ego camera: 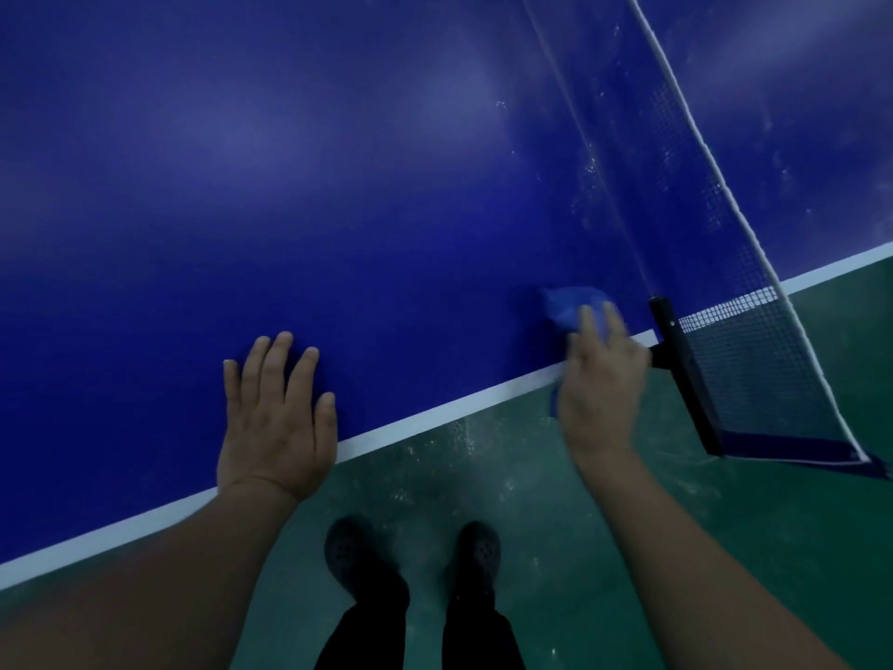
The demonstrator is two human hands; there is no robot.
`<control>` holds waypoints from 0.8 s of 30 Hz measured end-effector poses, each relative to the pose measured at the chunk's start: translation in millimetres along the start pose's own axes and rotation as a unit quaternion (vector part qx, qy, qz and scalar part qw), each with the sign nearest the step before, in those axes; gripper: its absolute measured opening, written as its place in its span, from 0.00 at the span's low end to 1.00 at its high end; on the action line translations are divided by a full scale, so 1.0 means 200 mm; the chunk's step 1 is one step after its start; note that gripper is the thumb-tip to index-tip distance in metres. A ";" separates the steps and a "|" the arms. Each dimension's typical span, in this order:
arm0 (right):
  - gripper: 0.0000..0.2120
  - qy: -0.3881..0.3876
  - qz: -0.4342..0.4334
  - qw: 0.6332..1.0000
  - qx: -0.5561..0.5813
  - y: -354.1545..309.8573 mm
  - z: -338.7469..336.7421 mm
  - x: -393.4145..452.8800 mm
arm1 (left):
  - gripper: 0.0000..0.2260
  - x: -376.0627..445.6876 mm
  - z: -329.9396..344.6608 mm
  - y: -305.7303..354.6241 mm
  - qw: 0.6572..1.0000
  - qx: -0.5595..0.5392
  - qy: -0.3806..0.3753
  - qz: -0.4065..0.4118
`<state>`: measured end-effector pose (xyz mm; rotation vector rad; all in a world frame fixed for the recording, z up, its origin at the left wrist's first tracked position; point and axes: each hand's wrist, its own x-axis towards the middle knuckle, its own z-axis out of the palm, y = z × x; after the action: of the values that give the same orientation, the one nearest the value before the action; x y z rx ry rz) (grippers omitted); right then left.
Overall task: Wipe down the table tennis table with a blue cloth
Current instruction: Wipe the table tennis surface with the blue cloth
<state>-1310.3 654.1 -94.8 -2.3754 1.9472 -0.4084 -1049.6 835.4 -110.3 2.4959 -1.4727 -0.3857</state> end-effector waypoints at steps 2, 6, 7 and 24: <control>0.19 -0.043 -0.127 0.991 0.017 -0.26 0.08 -0.10 | 0.28 0.00 0.00 0.00 1.000 0.000 0.001 0.000; 0.18 -0.077 -0.340 0.937 0.030 -0.32 0.15 -0.20 | 0.28 0.00 0.01 0.00 1.000 0.005 0.003 0.005; 0.17 -0.067 -0.318 0.945 0.028 -0.24 0.15 -0.12 | 0.28 0.00 0.01 -0.01 1.000 0.004 0.001 0.004; 0.18 -0.054 -0.023 0.998 -0.007 -0.13 0.16 0.34 | 0.27 0.01 -0.01 -0.02 1.000 0.007 -0.009 0.010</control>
<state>-1266.1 588.7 -108.1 -2.4005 1.8587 -0.2634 -1045.8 835.6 -110.0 2.4938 -1.5109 -0.3976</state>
